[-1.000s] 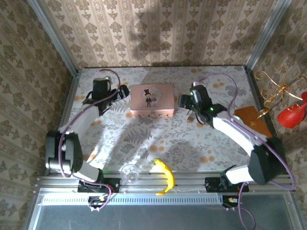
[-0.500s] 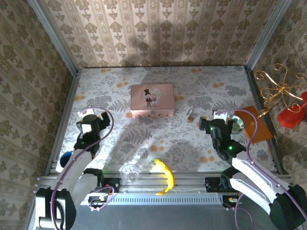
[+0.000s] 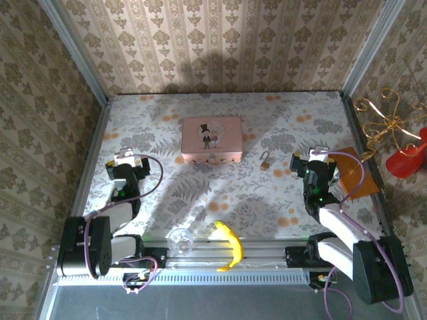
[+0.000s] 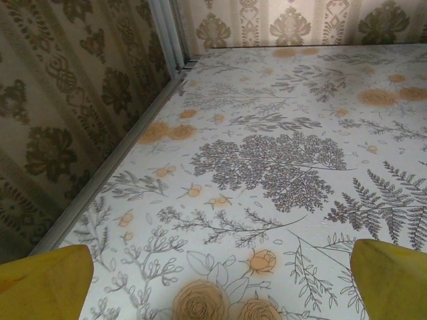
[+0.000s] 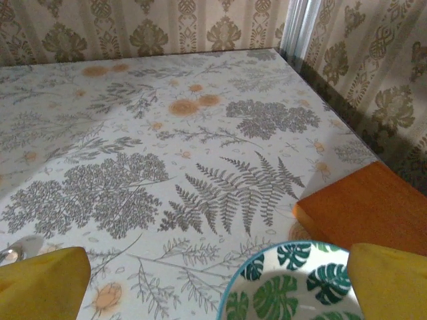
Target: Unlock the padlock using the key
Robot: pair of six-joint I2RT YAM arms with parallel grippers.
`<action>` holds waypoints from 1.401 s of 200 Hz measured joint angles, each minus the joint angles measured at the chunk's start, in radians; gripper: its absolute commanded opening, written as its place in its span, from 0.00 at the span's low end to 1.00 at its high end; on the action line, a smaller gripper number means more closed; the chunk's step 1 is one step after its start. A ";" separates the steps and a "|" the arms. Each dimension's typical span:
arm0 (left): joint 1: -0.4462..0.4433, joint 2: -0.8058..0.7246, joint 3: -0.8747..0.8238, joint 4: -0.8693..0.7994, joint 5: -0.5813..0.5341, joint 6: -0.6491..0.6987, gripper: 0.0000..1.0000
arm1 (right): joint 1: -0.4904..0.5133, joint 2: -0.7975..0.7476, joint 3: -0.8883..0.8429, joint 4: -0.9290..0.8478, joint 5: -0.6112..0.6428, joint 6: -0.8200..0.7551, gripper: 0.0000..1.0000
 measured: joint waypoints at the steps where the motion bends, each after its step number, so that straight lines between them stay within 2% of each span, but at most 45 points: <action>1: 0.002 0.006 0.000 0.008 0.003 0.001 1.00 | -0.003 0.006 0.000 0.007 -0.003 0.000 1.00; 42: 0.021 0.195 0.001 0.196 0.092 0.008 1.00 | -0.048 0.143 0.000 0.160 -0.079 -0.003 1.00; 81: 0.071 0.331 0.016 0.297 0.193 0.007 1.00 | -0.076 0.253 0.001 0.279 -0.134 -0.003 1.00; 114: 0.106 0.336 0.081 0.255 0.306 0.008 1.00 | -0.093 0.384 0.011 0.373 -0.178 0.000 1.00; 152: 0.089 0.336 0.147 0.199 0.393 0.035 1.00 | -0.097 0.465 0.085 0.362 -0.224 -0.001 1.00; 219: 0.089 0.336 0.147 0.171 0.419 0.050 1.00 | -0.100 0.493 0.123 0.354 -0.380 -0.037 1.00; 280: 0.071 0.336 0.147 0.170 0.418 0.065 1.00 | -0.100 0.493 0.123 0.353 -0.387 -0.037 1.00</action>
